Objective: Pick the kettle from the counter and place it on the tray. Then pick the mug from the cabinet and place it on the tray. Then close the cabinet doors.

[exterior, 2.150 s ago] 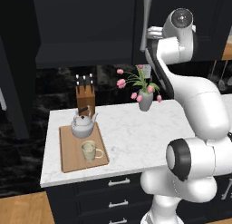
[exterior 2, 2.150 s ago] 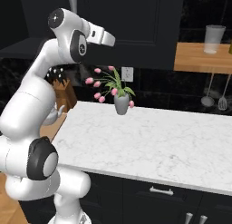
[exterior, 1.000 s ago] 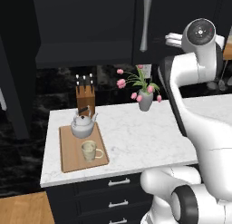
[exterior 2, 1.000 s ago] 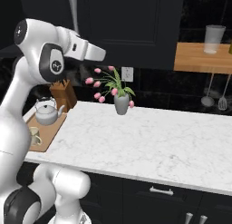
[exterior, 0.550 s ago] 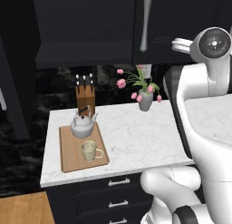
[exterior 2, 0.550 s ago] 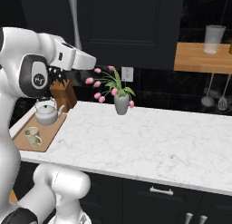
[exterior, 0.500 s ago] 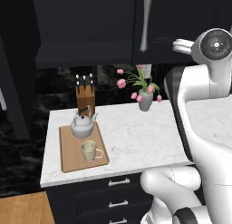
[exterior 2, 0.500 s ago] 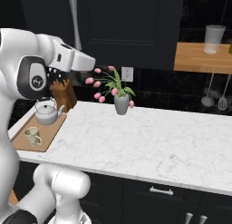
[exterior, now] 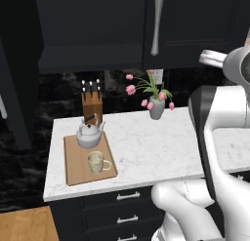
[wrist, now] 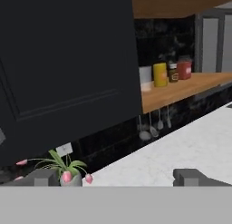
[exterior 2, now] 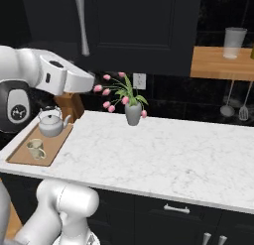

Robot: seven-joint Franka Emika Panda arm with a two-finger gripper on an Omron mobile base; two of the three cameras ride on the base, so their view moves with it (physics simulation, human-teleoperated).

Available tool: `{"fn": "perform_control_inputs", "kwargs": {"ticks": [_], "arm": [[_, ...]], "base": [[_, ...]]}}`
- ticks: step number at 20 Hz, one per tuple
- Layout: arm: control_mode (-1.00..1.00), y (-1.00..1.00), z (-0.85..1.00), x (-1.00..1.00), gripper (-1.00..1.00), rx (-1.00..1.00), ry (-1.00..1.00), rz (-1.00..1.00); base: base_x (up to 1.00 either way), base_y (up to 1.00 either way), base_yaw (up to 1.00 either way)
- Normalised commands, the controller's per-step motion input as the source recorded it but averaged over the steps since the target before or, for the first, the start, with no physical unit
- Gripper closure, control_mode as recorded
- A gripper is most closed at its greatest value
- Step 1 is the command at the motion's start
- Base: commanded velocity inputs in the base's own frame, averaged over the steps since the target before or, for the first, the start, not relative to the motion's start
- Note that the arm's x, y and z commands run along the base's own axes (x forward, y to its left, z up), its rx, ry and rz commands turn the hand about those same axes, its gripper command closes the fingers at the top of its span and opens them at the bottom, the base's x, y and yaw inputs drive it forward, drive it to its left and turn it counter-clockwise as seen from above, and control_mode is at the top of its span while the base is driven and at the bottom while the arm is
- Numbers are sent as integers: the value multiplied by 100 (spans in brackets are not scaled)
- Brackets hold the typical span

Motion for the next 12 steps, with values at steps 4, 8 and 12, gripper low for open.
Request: {"fn": "perform_control_inputs", "kwargs": {"ticks": [4, 8, 12], "arm": [[-100, 0, 9, -62, -100, 0, -9, 0], [-100, 15, 5, -52, -100, 0, -4, 0], [-100, 30, 7, -44, -100, -2, 0, 11]], "base": [[0, 0, 0], [0, 0, 0], [0, 0, 0]]}}
